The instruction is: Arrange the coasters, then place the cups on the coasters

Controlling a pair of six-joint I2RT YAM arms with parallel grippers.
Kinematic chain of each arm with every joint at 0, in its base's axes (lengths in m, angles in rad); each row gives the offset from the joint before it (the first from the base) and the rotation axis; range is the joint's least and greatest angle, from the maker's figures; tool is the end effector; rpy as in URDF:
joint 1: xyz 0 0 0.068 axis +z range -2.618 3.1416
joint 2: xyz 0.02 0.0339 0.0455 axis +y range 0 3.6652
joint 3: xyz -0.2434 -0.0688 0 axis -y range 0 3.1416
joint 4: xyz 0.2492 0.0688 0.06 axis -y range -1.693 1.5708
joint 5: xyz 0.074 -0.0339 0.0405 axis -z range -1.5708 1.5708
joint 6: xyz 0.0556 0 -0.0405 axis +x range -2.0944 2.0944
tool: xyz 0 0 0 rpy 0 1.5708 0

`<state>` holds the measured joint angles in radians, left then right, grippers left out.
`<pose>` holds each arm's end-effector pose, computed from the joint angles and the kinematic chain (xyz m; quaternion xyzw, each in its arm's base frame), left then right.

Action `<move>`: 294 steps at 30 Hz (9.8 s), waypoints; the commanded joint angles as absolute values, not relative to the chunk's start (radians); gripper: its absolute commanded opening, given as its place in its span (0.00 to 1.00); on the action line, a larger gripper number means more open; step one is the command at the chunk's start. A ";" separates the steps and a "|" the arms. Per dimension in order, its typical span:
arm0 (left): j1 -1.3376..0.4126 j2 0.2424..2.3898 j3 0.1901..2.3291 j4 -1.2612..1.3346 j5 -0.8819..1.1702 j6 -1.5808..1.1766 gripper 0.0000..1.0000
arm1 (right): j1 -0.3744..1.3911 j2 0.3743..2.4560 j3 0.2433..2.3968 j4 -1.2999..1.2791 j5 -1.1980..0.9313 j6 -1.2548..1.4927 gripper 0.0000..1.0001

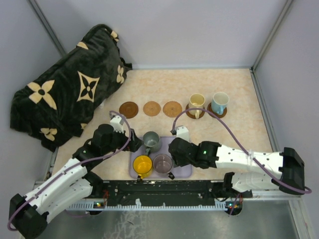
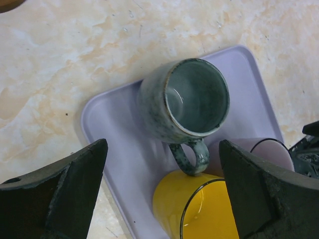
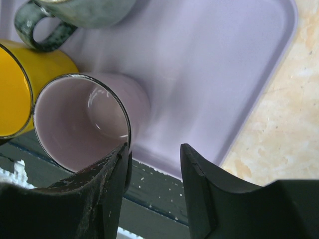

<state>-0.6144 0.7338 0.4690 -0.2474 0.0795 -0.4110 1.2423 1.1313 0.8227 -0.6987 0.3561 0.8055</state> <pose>0.1676 -0.1237 0.2058 0.1075 0.8560 -0.2774 0.4228 0.0956 0.2204 0.2086 -0.1568 0.9336 0.1453 0.2876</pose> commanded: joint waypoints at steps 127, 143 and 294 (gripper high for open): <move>-0.914 0.878 0.541 -0.265 -0.350 -0.494 0.94 | 1.000 1.358 1.100 -0.411 0.662 0.572 0.00; -0.914 0.880 0.527 -0.259 -0.385 -0.502 0.95 | 0.751 1.737 1.393 -0.376 0.480 0.499 0.00; -0.916 1.025 0.522 -0.182 -0.086 -0.495 0.90 | 0.799 1.137 0.991 -0.453 0.579 0.612 0.49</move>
